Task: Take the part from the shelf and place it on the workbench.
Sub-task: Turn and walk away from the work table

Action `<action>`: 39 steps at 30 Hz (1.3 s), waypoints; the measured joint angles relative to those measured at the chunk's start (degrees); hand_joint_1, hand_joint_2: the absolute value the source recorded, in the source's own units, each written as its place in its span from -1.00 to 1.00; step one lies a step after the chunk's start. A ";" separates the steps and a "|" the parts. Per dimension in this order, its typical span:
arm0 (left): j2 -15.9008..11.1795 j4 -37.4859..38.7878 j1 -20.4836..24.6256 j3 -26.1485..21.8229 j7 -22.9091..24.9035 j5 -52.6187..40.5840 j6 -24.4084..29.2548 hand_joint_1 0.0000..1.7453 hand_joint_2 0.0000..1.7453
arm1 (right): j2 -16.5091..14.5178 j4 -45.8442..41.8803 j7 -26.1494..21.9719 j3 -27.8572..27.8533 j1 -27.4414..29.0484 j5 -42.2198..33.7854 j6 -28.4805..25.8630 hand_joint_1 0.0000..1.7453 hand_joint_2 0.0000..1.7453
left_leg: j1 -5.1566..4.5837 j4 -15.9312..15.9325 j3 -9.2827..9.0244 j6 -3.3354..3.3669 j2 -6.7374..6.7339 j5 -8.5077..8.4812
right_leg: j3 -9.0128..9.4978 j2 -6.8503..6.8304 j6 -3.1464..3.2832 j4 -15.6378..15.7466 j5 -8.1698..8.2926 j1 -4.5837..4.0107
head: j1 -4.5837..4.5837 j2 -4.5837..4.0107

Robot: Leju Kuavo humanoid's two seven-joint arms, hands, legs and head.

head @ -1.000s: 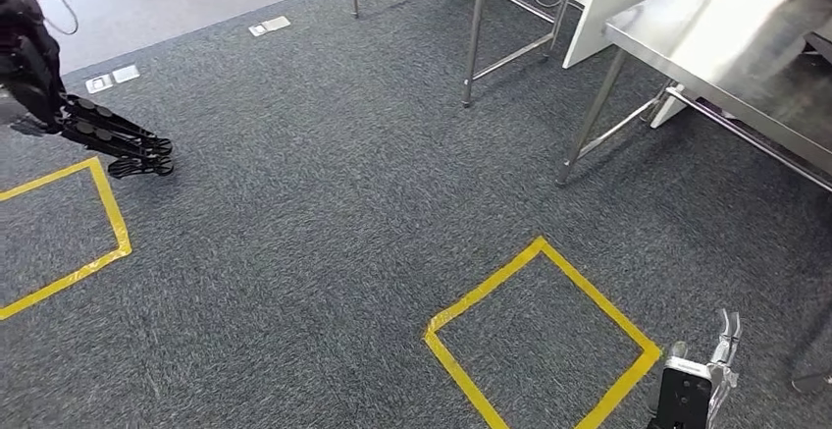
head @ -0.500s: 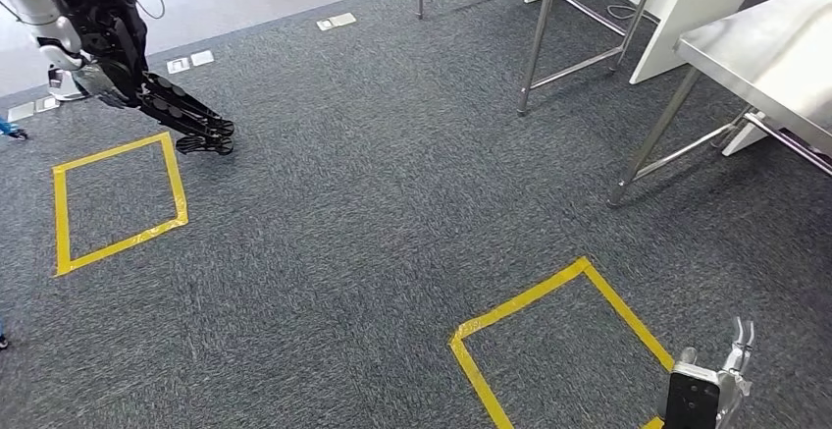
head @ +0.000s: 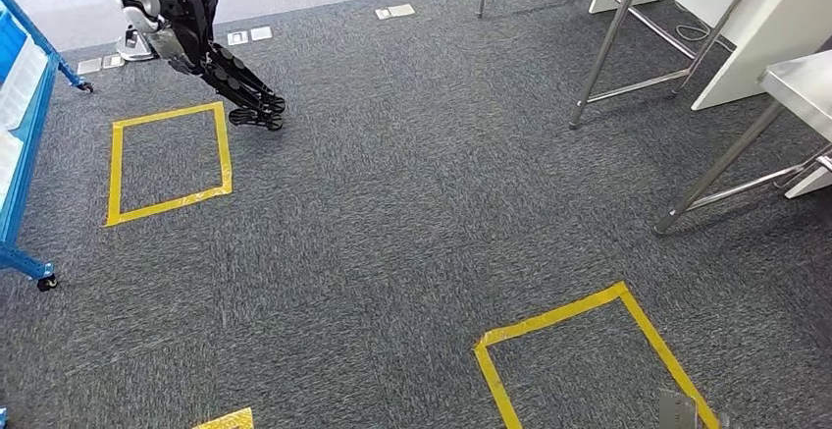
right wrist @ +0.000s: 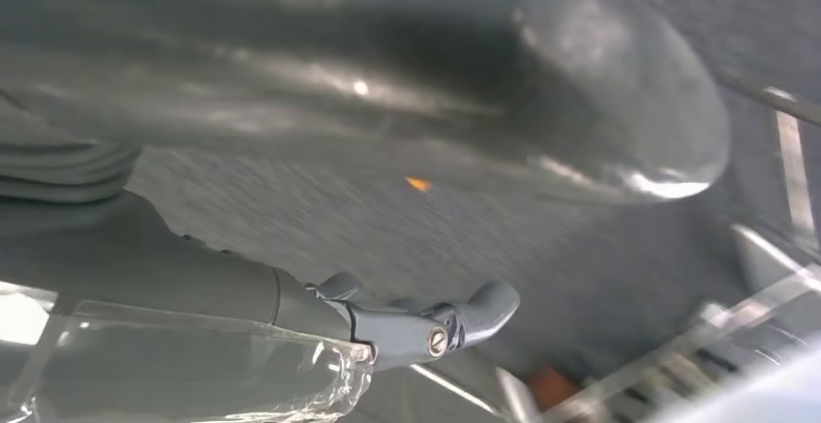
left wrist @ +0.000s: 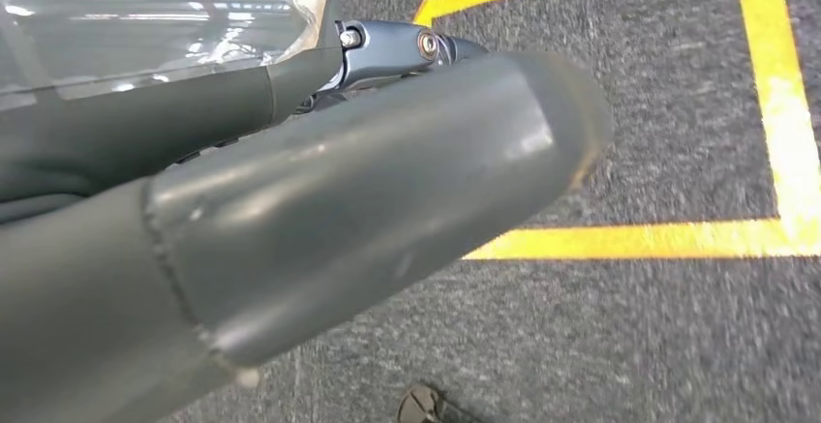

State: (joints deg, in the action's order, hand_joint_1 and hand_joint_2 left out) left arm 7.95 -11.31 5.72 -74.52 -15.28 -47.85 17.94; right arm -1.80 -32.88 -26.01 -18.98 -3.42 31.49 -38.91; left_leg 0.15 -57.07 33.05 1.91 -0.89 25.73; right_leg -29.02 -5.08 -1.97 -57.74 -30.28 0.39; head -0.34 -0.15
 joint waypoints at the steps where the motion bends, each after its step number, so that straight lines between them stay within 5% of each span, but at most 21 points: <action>1: 0.02 0.01 0.08 0.18 0.02 -0.02 0.03 -1.00 -1.00 | -0.01 1.80 0.09 -0.85 -0.45 0.15 -0.03 -1.00 -1.00 | 0.14 0.23 -0.09 0.40 0.50 -0.23 | -1.14 1.56 0.05 -2.47 -1.33 0.16 | 0.09 0.00; 3: 0.01 0.01 0.26 0.34 0.22 -0.02 0.29 -1.00 -1.00 | 0.14 4.92 2.31 -2.18 -0.84 1.42 -0.05 -1.00 -1.00 | 0.09 0.27 0.00 0.75 1.68 -0.37 | -4.75 4.15 0.41 -10.15 -4.60 0.35 | 0.24 0.00; 5: 0.07 0.01 0.23 0.36 0.98 0.03 1.65 -1.00 -1.00 | 0.45 8.27 8.53 -3.19 -0.82 4.33 -0.03 -1.00 -1.00 | 0.00 0.24 0.04 0.80 3.24 -0.40 | -7.67 4.81 0.15 -15.71 -6.04 0.34 | 0.26 0.00; 7: 0.23 0.01 0.12 0.35 2.18 0.00 4.14 -1.00 -1.00 | 0.59 11.59 16.38 -3.60 -0.51 8.13 0.06 -1.00 -1.00 | 0.00 0.17 -0.02 0.77 4.88 -0.41 | -6.61 5.12 -0.81 -12.71 -3.89 0.42 | 0.27 0.00; 9: 0.37 0.01 0.06 0.34 3.38 -0.05 6.76 -1.00 -1.00 | 0.55 14.43 23.48 -3.58 -0.08 11.23 1.29 -1.00 -1.00 | -0.07 -0.11 0.00 0.53 6.38 -0.33 | -2.94 6.99 -1.60 -4.27 -0.36 0.84 | 0.31 0.00; 11: 0.46 0.01 0.03 0.33 4.49 0.03 8.52 -1.00 -1.00 | 0.33 16.78 29.41 -3.50 0.21 12.49 4.08 -1.00 -1.00 | -0.22 -0.40 0.24 -0.02 7.44 -0.26 | -0.99 8.47 -1.24 0.29 1.28 0.99 | 0.30 0.00; 13: 0.59 0.02 -0.12 0.26 5.69 0.38 8.76 -1.00 -1.00 | -0.28 18.26 35.15 -3.47 0.44 12.71 7.75 -1.00 -1.00 | -0.17 -0.41 0.60 -0.71 8.29 -0.45 | -0.86 7.76 -0.26 0.44 1.52 0.71 | 0.30 0.00; 15: 0.77 0.06 -0.34 0.18 6.77 0.82 8.11 -1.00 -1.00 | -1.19 19.09 40.61 -3.47 0.52 12.81 10.92 -1.00 -1.00 | -0.08 -1.48 1.25 -1.27 6.72 0.28 | -0.75 6.66 0.58 0.57 1.82 0.80 | 0.20 0.00; 17: 0.95 0.10 -0.34 0.10 7.41 1.23 7.76 -1.00 -1.00 | -2.02 19.73 43.78 -3.46 0.67 13.03 12.45 -1.00 -1.00 | -0.03 -6.49 3.50 -1.73 3.27 3.47 | -0.71 5.34 1.33 0.72 1.92 0.76 | -0.07 0.00; 19: 1.14 0.11 -0.27 -0.06 7.87 1.63 7.99 -1.00 -1.00 | -2.51 20.28 44.84 -3.45 0.99 13.43 12.95 -1.00 -1.00 | 0.12 -14.12 7.09 -2.10 1.62 7.19 | -0.78 3.78 1.72 0.72 1.82 0.44 | -0.23 0.00; 21: 1.35 0.12 -0.43 -0.27 8.27 1.95 8.32 -1.00 -1.00 | -2.72 20.58 45.03 -3.40 1.12 13.85 13.10 -1.00 -1.00 | 0.30 -17.00 8.31 -2.23 1.25 7.64 | -0.93 2.25 1.79 0.71 1.75 0.32 | -0.23 0.00; 25: 1.69 0.12 -0.48 -0.65 8.48 2.19 8.47 -1.00 -1.00 | -2.84 20.74 45.02 -3.28 0.87 14.23 13.31 -1.00 -1.00 | 0.33 -3.65 0.36 -1.97 -2.32 2.18 | -0.57 -0.13 1.53 0.69 1.33 -0.03 | -0.19 0.00; 27: 1.88 0.12 -0.31 -0.74 8.49 2.19 8.48 -1.00 -1.00 | -2.84 20.79 45.02 -3.21 0.71 14.27 13.34 -1.00 -1.00 | -0.02 -1.12 -1.03 -1.44 -3.14 1.86 | 0.03 -1.10 0.98 0.72 1.03 -0.35 | -0.04 0.00; 29: 1.98 0.12 -0.33 -0.94 8.50 2.23 8.45 -1.00 -1.00 | -2.91 20.82 45.01 -3.10 0.51 14.31 13.33 -1.00 -1.00 | -0.20 -0.82 -0.94 -0.60 -1.80 1.53 | 0.32 -1.91 0.36 0.72 0.82 -0.26 | 0.03 0.00; 31: 2.09 0.12 -0.37 -1.15 8.46 2.33 7.95 -1.00 -1.00 | -3.03 20.85 44.71 -2.93 0.41 14.46 13.21 -1.00 -1.00 | -0.07 -0.29 -1.00 0.32 -0.62 0.94 | -0.45 0.04 0.13 -1.35 -0.63 -0.03 | 0.15 0.00; 33: 2.16 0.12 -0.33 -1.26 8.16 2.40 7.03 -1.00 -1.00 | -3.02 20.93 43.97 -2.81 0.51 14.73 12.89 -1.00 -1.00 | 0.00 -0.09 -0.90 0.88 0.63 0.55 | -3.36 3.34 0.46 -7.76 -3.81 0.20 | 0.29 0.00; 35: 2.23 0.12 -0.32 -1.30 7.62 2.43 6.30 -1.00 -1.00 | -2.79 21.03 43.01 -2.79 0.71 15.02 12.43 -1.00 -1.00 | -0.10 -0.13 -0.76 1.04 2.24 0.45 | -7.00 4.65 0.43 -14.93 -6.15 0.27 | 0.29 0.00; 36: 2.29 0.12 -0.35 -1.31 7.38 2.43 6.12 -1.00 -1.00 | -2.63 21.05 42.51 -2.79 0.77 15.15 12.17 -1.00 -1.00 | -0.14 -0.16 -0.76 1.04 3.14 0.44 | -7.81 4.85 0.10 -16.18 -6.05 0.28 | 0.30 0.00; 37: 2.36 0.12 -0.38 -1.32 7.23 2.43 6.06 -1.00 -1.00 | -2.48 21.06 42.02 -2.79 0.79 15.28 11.93 -1.00 -1.00 | -0.15 -0.19 -0.83 1.02 3.98 0.44 | -7.37 5.02 -0.41 -14.76 -4.86 0.29 | 0.32 0.00; 39: 2.48 0.12 -0.37 -1.32 7.09 2.42 6.15 -1.00 -1.00 | -2.20 21.08 41.33 -2.76 0.67 15.54 11.62 -1.00 -1.00 | -0.13 -0.26 -1.02 0.90 5.47 0.47 | -4.10 6.50 -1.35 -6.76 -1.03 0.54 | 0.36 0.00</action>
State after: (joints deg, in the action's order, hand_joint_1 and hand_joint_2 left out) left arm 10.42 -11.19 5.36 -75.84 -8.19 -45.43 24.09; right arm -4.00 -11.81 15.32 -21.74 -2.75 47.03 -27.29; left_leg 0.03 -57.33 32.03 2.80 4.59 26.21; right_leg -33.12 1.42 -3.33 -64.50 -31.32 0.93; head 0.02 -0.15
